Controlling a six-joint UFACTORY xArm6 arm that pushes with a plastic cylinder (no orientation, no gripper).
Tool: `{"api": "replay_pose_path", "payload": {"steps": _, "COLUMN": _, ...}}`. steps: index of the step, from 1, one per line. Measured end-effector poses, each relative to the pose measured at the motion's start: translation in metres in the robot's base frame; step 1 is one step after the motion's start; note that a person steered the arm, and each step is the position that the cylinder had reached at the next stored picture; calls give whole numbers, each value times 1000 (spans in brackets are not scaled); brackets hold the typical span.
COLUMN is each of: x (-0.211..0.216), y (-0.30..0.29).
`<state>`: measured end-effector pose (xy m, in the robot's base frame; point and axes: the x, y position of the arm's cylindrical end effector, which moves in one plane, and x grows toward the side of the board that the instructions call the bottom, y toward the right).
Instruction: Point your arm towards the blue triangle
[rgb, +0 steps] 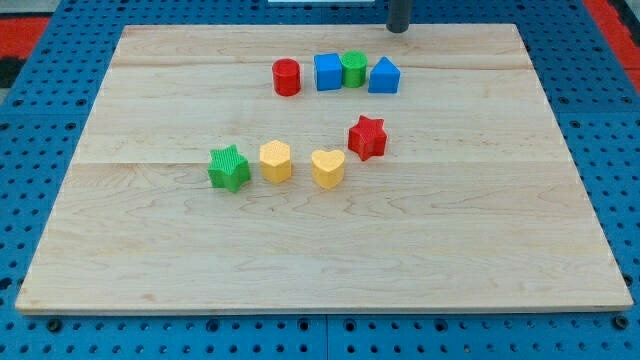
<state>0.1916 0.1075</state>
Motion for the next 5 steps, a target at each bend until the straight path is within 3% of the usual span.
{"api": "replay_pose_path", "payload": {"steps": 5, "x": 5, "y": 11}}
